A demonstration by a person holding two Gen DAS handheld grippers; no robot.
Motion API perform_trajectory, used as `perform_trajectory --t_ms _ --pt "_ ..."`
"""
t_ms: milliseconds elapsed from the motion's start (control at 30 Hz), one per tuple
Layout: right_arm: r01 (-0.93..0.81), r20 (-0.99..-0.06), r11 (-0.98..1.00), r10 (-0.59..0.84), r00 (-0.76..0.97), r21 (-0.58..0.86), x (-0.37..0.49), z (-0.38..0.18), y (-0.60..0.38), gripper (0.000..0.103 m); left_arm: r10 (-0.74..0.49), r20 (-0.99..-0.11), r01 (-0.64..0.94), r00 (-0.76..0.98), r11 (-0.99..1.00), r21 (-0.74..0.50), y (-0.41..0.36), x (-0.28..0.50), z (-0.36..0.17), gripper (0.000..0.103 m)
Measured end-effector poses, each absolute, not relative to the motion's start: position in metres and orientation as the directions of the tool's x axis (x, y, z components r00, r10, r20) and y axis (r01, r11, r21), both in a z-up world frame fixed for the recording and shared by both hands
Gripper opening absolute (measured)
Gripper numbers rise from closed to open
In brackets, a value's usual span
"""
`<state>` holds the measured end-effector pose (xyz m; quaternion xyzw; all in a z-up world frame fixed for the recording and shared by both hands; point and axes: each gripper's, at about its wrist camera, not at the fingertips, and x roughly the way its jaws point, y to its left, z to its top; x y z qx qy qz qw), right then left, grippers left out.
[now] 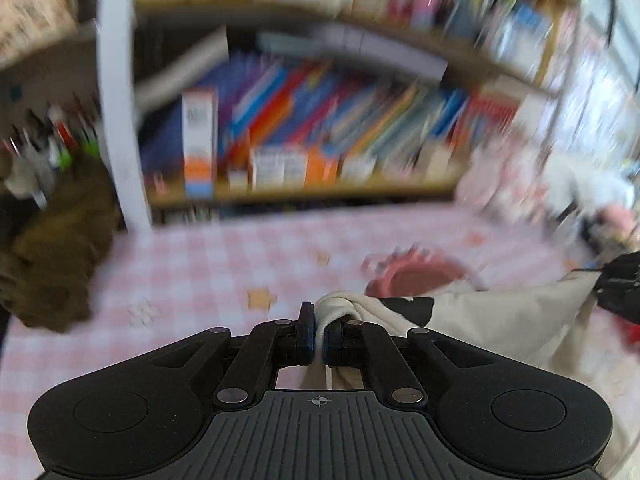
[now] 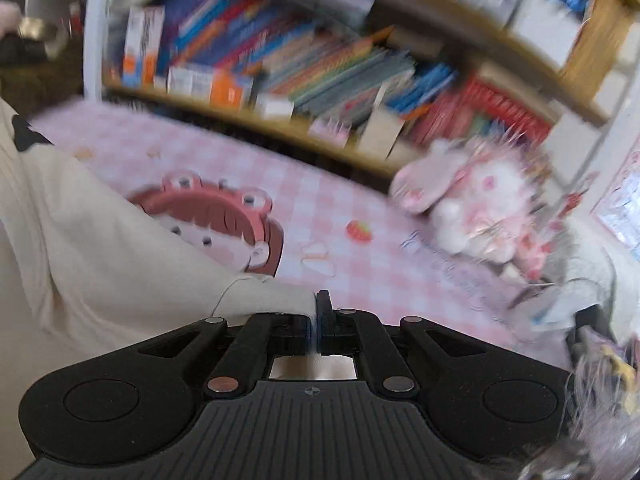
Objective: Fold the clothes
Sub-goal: 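Raise and shake the sweatshirt out, held in both tools, then lower the sweatshirt flat onto the desk and open both tools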
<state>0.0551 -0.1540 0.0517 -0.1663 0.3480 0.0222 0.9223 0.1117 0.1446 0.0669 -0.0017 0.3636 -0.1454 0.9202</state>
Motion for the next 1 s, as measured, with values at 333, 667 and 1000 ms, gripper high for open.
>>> perform_trajectory --t_ms 333,667,1000 --pt "-0.236 -0.717 0.938 -0.018 0.697 -0.253 0.161 0.03 -0.192 0.003 -0.137 -0.755 0.197 0.641 0.98 -0.01 0.11 0.207 0.023 0.005" --pt "-0.268 -0.767 0.933 -0.012 0.641 -0.239 0.219 -0.005 -0.204 0.003 -0.003 -0.792 0.138 0.61 0.985 0.102 0.08 0.247 -0.004 0.01" --pt "-0.213 -0.715 0.926 -0.082 0.694 -0.313 0.175 0.011 -0.173 0.052 0.006 -0.75 0.152 0.661 0.978 0.142 0.085 0.23 0.009 0.038"
